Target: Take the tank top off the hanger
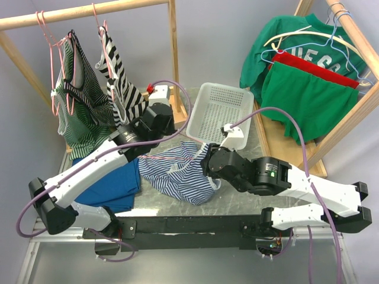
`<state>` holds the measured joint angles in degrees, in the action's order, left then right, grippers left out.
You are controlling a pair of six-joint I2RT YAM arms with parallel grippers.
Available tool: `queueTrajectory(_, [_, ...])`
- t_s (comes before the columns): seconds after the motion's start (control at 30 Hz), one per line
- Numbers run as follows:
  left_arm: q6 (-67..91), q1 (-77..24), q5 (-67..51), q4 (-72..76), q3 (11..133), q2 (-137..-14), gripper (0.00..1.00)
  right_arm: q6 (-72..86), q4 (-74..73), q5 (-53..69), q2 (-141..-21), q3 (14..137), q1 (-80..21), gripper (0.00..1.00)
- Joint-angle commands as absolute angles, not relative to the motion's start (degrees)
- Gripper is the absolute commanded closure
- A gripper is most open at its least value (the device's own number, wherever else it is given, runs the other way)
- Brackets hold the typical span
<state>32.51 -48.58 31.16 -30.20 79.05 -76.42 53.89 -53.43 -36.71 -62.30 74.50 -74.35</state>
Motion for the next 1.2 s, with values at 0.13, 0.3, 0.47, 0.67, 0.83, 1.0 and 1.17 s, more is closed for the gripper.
queueTrajectory(0.13, [34.54, -48.87, 30.94, -29.71, 78.84, -70.84, 0.99, 59.16, -51.52, -40.96, -60.47, 70.58, -72.16, 0.52])
queueTrajectory(0.3, [34.8, -48.95, 29.01, -28.83, 76.99, -69.7, 0.99, 56.17, -46.76, -40.43, -58.98, 68.2, -70.75, 0.51])
queueTrajectory(0.47, [35.07, -48.87, 27.69, -28.3, 76.12, -69.26, 0.99, 51.51, -42.55, -40.0, -57.92, 67.85, -69.53, 0.49])
queueTrajectory(0.67, [34.89, -48.96, 27.33, -27.69, 75.5, -68.47, 0.99, 50.01, -39.64, -35.95, -58.97, 66.8, -67.85, 0.51])
queueTrajectory(0.83, [34.89, -48.96, 26.37, -27.6, 75.32, -68.12, 0.99, 50.45, -39.82, -34.19, -60.91, 66.71, -66.36, 0.56])
queueTrajectory(1.0, [34.72, -48.96, 26.54, -27.25, 74.62, -67.59, 0.99, 49.83, -38.23, -33.14, -60.3, 66.01, -66.18, 0.97])
queueTrajectory(1.17, [33.75, -48.87, 30.84, -29.35, 73.83, -68.2, 0.99, 50.09, -38.76, -32.69, -55.03, 65.39, -66.27, 1.0])
